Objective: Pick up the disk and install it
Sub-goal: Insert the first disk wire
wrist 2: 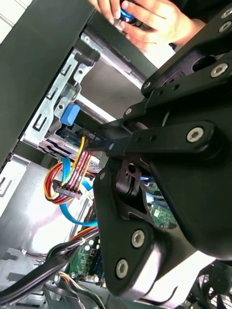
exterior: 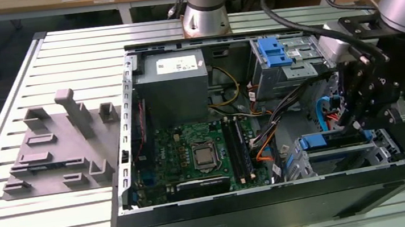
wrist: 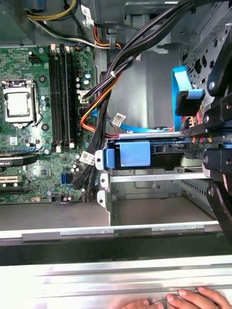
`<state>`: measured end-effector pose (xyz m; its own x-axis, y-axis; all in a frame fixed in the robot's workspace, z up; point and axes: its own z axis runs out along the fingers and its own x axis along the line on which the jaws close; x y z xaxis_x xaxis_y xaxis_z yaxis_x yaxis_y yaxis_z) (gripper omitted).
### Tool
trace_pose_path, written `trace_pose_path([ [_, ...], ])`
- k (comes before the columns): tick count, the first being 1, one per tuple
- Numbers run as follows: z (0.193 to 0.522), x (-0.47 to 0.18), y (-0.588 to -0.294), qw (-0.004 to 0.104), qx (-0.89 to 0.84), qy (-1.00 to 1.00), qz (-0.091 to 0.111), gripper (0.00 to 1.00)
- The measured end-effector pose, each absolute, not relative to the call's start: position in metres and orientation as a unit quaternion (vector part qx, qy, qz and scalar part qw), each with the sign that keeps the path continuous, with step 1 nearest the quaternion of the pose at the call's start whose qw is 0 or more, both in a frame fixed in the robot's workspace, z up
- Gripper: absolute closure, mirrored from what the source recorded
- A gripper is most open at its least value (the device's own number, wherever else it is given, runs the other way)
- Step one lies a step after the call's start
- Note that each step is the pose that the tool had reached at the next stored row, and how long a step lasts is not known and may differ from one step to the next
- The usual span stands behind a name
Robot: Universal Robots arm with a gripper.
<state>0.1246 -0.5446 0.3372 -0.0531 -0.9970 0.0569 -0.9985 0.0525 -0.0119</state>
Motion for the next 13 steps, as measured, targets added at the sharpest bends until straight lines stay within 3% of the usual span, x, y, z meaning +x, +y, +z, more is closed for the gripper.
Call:
trace_pose_path([
  [5, 0.3432, 0.1246, -0.5446, 0.017, 0.688, -0.725, 0.024, 0.78],
  [7, 0.3434, 0.1246, -0.5446, 0.017, 0.688, -0.725, 0.024, 0.89],
  [13, 0.3441, 0.1246, -0.5446, 0.017, 0.688, -0.725, 0.024, 0.89],
])
